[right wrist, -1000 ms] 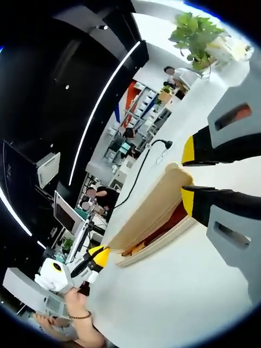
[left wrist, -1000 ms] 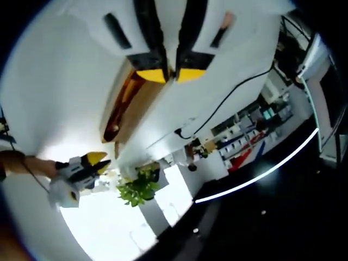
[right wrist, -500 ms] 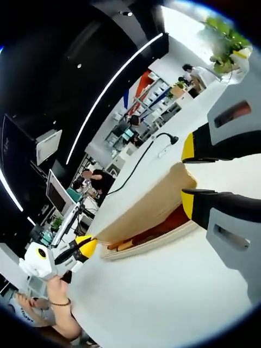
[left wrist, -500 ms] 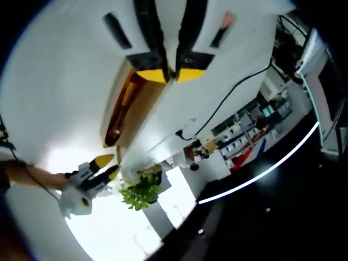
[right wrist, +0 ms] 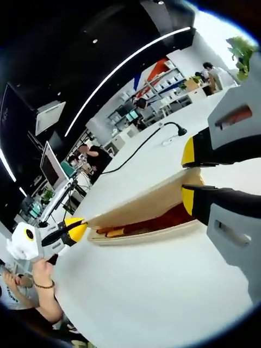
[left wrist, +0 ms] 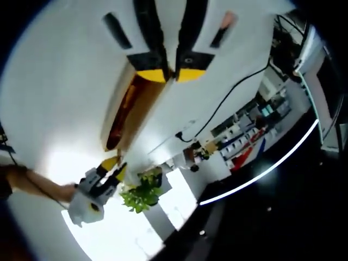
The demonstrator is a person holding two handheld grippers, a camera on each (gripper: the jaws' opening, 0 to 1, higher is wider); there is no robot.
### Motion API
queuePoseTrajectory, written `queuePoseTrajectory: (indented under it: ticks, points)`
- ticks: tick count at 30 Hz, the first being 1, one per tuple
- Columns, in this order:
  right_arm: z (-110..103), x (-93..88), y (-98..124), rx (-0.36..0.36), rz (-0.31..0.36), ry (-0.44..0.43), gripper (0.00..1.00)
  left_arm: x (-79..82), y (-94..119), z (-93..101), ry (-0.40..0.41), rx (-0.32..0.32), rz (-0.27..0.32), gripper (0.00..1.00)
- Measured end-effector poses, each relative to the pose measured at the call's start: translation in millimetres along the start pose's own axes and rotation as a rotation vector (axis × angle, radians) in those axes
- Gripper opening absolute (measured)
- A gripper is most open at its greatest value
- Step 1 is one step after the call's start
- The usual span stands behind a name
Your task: Arrange the utensils inside the cutlery case until each visible utensil rests in its matching compartment.
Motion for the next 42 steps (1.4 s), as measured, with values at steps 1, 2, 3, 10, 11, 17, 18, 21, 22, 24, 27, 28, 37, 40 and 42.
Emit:
queuePoseTrajectory:
  ticks: [1,2,3,10,11,17,18,21,22,24,27,28,37,40,42]
  points:
    - [-1,0.6,1,0.005,0.001,0.004,0.07,-0.5,0,0.0,-0.008,0.005,-0.003,0.06]
    - [-4,-0.2,3,0.009,-0.001,0.005,0.06,-0.5,0,0.0,-0.012,0.007,-0.005,0.06]
    - [-5,-1.0,3,0.009,0.002,0.005,0.06,0.0,1,0.2,-0.013,0.008,-0.005,0.06]
    - [-12,3.3,11,-0.031,0.006,0.071,0.04,12.4,10,-5.4,-0.005,0.017,0.024,0.07]
    - [-10,5.8,12,-0.052,0.006,0.088,0.04,13.4,11,-6.3,-0.013,0.022,0.025,0.08]
    - [-3,13.3,14,-0.159,-0.035,0.182,0.04,9.6,9,-6.2,-0.049,0.042,0.013,0.08]
    - [-3,13.1,12,-0.163,-0.037,0.186,0.04,7.6,8,-6.0,-0.050,0.043,0.006,0.08]
    - [-6,9.8,8,-0.161,-0.049,0.197,0.04,3.1,7,-6.1,-0.049,0.038,-0.009,0.08]
    - [-7,8.2,7,-0.157,-0.052,0.197,0.04,2.3,7,-6.6,-0.041,0.035,-0.010,0.08]
    - [-10,6.7,6,-0.155,-0.057,0.202,0.04,2.2,7,-6.6,-0.026,0.028,-0.010,0.08]
    - [-10,5.8,6,-0.166,-0.066,0.217,0.04,2.0,7,-5.7,-0.016,0.022,-0.009,0.09]
    - [-9,5.6,6,-0.167,-0.071,0.221,0.04,1.3,7,-5.1,-0.017,0.021,-0.011,0.09]
    - [-13,1.9,5,-0.166,-0.102,0.249,0.04,-5.1,5,1.7,-0.048,-0.004,-0.041,0.09]
    - [-13,0.9,5,-0.168,-0.106,0.255,0.04,-4.1,5,1.4,-0.038,-0.005,-0.038,0.09]
    - [-14,0.3,4,-0.167,-0.109,0.259,0.04,-4.2,6,1.2,-0.037,-0.007,-0.039,0.08]
Point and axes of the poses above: the point that each gripper's makers call its tool centre point, and the gripper's own axes: y roughly backward along the fingers, z roughly to its right, x roughly out of its top, the point moved 2 cm from there along y, roughly backward along the fingers, and after that the axes turned 13 degrees about x, right-handed, at the moved point
